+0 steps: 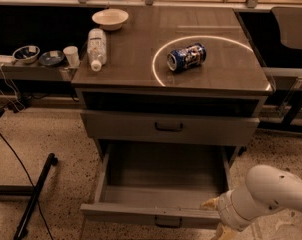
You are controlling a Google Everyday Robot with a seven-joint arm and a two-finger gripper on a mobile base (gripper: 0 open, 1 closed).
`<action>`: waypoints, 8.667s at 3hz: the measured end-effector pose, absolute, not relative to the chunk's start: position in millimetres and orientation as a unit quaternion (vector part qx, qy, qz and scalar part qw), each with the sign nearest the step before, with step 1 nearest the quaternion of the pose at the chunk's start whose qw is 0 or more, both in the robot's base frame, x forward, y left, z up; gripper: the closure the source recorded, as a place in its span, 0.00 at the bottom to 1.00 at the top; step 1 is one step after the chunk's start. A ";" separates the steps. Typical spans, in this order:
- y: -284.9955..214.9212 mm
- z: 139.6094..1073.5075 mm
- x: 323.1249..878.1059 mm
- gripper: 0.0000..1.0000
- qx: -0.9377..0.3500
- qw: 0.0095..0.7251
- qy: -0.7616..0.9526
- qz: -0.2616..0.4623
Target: Close middle drawer
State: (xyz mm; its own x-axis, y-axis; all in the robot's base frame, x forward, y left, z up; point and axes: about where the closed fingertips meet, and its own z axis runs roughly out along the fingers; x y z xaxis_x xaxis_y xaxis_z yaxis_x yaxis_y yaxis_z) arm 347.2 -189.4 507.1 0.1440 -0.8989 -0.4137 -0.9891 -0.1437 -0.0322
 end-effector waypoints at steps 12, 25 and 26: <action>-146.3 370.4 411.5 1.00 -0.623 0.332 0.690 0.163; -147.4 367.5 601.7 1.00 -0.497 0.558 0.662 0.059; -151.8 366.3 606.1 1.00 -0.500 0.561 0.656 0.065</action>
Offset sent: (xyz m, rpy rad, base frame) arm 0.0006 -0.0004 -0.0013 0.0016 -0.0051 -0.0001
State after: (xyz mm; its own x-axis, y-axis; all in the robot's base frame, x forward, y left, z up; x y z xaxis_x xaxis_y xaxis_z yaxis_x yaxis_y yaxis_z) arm 606.1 -151.8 366.3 0.1299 -0.5834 -0.8017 -0.7290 0.4919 -0.4761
